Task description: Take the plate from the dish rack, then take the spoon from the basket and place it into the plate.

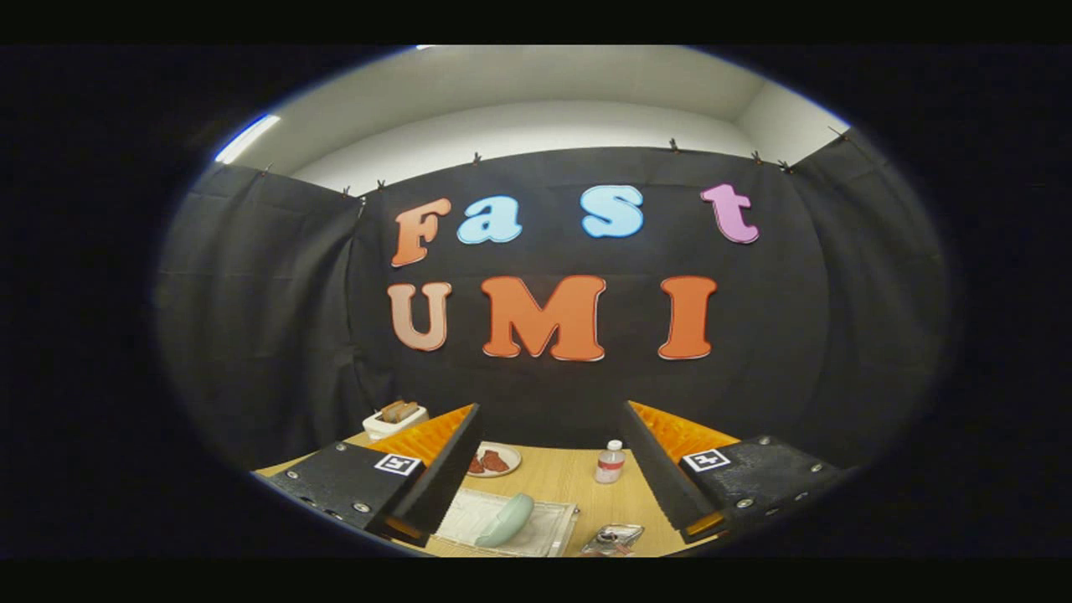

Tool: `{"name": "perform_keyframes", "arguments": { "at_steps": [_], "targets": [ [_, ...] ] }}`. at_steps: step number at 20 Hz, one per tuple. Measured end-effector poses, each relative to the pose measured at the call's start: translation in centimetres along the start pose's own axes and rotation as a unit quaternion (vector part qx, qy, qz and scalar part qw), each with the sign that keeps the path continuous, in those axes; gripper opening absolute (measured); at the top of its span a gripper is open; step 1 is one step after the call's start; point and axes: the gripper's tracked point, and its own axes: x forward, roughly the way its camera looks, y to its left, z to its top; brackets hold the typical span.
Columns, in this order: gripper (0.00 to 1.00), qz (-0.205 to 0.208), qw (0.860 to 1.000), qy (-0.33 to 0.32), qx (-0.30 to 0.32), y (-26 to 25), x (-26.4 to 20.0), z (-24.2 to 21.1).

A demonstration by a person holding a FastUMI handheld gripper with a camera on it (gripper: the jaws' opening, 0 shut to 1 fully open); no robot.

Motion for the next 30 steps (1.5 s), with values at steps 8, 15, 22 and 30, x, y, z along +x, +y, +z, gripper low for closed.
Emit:
{"name": "perform_keyframes", "arguments": {
  "at_steps": [8,15,22,30],
  "targets": [
    [0.98,0.027,0.987,0.154,0.018,2.3,2.9,-6.9],
    [0.95,0.043,0.955,0.294,0.01,3.8,4.6,-14.0],
    [0.88,0.049,0.911,0.41,0.021,4.8,5.2,-19.6],
    [0.77,0.029,0.849,0.527,0.009,4.8,5.5,-26.2]
  ]
}}
